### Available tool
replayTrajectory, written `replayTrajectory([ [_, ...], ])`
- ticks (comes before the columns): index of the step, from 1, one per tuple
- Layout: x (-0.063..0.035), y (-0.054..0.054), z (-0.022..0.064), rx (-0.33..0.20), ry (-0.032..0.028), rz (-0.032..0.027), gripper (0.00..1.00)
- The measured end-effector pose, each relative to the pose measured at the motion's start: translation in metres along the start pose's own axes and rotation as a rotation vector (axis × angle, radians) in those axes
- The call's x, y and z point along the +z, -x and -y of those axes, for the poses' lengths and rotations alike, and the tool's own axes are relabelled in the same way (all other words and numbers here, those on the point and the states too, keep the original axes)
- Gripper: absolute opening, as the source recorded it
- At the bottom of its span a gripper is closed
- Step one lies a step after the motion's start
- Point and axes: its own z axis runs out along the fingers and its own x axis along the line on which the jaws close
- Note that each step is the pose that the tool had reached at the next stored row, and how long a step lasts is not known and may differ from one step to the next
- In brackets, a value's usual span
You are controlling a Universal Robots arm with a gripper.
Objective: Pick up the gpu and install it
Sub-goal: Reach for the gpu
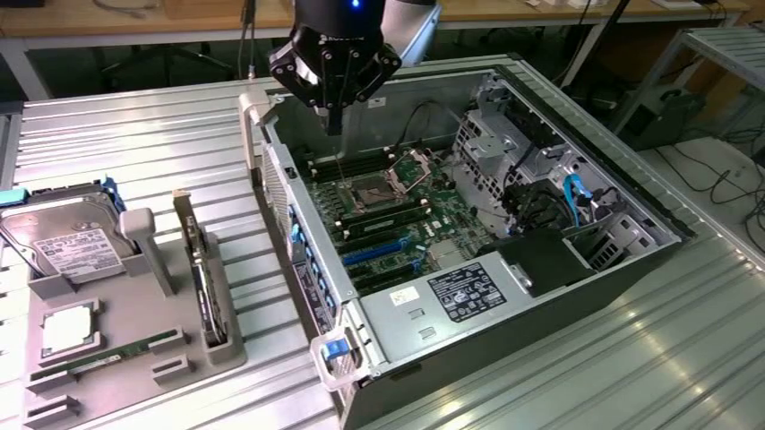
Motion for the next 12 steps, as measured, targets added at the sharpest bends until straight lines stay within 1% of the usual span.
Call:
replayTrajectory([
  [12, -0.0002, -0.0083, 0.0006, 0.000, 0.0001, 0.0000, 0.11],
])
